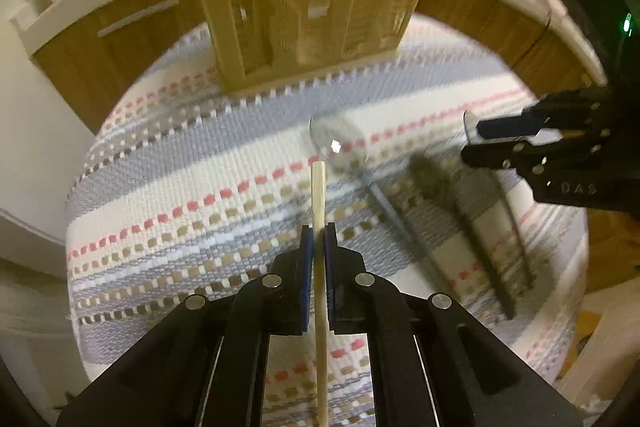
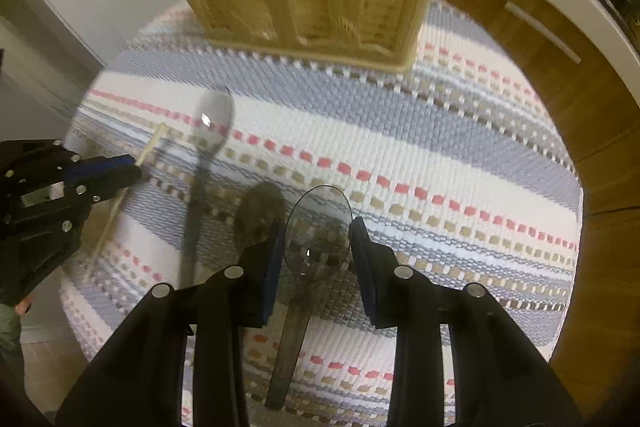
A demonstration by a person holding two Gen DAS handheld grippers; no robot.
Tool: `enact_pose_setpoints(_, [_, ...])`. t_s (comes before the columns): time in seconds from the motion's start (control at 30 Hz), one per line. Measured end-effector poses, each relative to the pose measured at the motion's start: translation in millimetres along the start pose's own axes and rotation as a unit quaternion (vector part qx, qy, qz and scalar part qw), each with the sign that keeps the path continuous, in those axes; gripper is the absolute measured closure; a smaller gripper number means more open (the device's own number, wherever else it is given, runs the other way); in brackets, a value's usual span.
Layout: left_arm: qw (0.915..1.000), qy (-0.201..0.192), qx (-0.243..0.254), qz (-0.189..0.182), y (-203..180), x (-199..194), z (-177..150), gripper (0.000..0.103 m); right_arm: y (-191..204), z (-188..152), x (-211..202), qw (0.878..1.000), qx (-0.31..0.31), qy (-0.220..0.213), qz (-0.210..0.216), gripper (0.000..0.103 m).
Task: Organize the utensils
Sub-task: 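Grasp a wooden chopstick with the left gripper while the right gripper grasps a clear spoon, then carry both to the beige holder and open both grippers to drop them in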
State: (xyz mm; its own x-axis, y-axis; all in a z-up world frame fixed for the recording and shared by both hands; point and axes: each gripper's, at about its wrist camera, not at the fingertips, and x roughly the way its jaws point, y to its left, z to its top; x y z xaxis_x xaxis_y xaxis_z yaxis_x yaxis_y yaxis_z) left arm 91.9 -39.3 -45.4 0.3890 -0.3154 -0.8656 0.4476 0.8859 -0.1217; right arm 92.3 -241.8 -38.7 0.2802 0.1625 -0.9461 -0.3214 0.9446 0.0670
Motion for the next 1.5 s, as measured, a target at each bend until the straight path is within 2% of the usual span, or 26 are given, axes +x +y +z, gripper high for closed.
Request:
enact_pose_setpoints(0.2, [0.9961, -0.083, -0.006, -0.03, 4.6, -44.7, 3.0, 0.1, -9.0, -10.6, -52.3, 0.996, -0.003, -0.083, 0.016, 0.072])
enact_pose_setpoints(0.37, [0.9868, -0.152, 0.009, -0.055, -7.1, -83.1, 11.0, 0.1, -8.4, -12.4, -97.9, 0.988, 0.013, -0.144, 0.052, 0.072])
enact_pose_setpoints(0.5, [0.9771, -0.204, 0.027, -0.056, -20.7, -114.3, 18.6, 0.1, -2.7, -13.0, -146.1, 0.977, 0.004, -0.212, 0.033, 0.072])
enact_pose_setpoints(0.63, [0.9589, -0.277, 0.032, -0.052, -26.7, -150.3, 34.0, 0.1, -4.6, -3.5, -177.2, 0.963, 0.011, -0.269, 0.023, 0.072])
enact_pose_setpoints(0.77, [0.9358, -0.348, 0.029, -0.045, -30.5, -181.0, 53.0, 0.1, -13.4, 11.7, -199.0, 0.946, 0.025, -0.323, 0.006, 0.072])
enact_pose_setpoints(0.9, [0.91, -0.412, 0.006, -0.047, -22.7, -203.3, 76.1, 0.099, -21.3, 33.9, -210.5, 0.93, 0.034, -0.365, -0.017, 0.072])
enact_pose_setpoints(0.97, [0.8992, -0.435, -0.003, -0.045, -16.5, -206.2, 87.7, 0.099, -22.9, 42.3, -215.3, 0.921, 0.038, -0.385, -0.035, 0.072])
enact_pose_setpoints(1.13, [0.8666, -0.495, -0.033, -0.058, 13.4, -195.0, 112.1, 0.099, -33.6, 66.8, -210.9, 0.904, 0.06, -0.422, -0.033, 0.072])
enact_pose_setpoints(1.2, [0.856, -0.512, -0.047, -0.058, 25.0, -186.9, 122.0, 0.099, -36.5, 75.6, -209.5, 0.895, 0.066, -0.439, -0.043, 0.072])
enact_pose_setpoints(1.3, [0.8493, -0.523, -0.054, -0.047, 35.0, -173.1, 136.0, 0.099, -37.9, 87.8, -204.9, 0.881, 0.071, -0.462, -0.068, 0.072])
enact_pose_setpoints(1.5, [0.8485, -0.525, -0.058, -0.034, 48.8, -135.7, 148.2, 0.099, -47.1, 112.4, -184.2, 0.868, 0.083, -0.484, -0.078, 0.072])
